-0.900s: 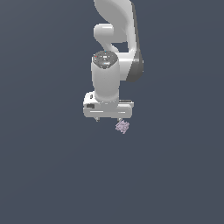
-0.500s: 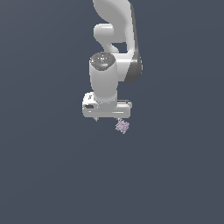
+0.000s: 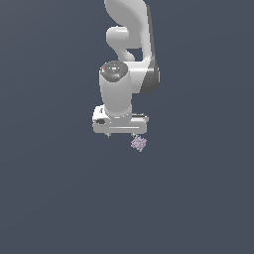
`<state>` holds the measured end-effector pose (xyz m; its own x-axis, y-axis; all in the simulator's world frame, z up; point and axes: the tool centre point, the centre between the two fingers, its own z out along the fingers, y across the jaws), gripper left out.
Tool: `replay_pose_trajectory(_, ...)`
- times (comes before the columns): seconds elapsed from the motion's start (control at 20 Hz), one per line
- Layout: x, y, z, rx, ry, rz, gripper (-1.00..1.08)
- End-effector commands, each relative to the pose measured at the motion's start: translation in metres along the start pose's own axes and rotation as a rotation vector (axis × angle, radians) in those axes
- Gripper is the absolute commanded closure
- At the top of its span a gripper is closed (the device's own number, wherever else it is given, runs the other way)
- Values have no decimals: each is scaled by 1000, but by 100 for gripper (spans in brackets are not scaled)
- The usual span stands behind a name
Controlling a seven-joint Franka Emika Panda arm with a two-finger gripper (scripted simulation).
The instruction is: Pick up the object and move it to a goal position.
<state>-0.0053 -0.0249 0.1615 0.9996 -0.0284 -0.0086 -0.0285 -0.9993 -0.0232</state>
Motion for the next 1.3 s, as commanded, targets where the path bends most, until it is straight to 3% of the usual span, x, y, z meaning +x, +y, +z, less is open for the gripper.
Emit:
replay_pose_trajectory(0.0, -1, -1, 2, -1, -1, -17, -92)
replay_pose_trajectory(0.5, -7, -16, 16, -11, -3, -203, -92)
replay_pose_trajectory(1.25, -28, -58, 53, -25, -6, -712, -92)
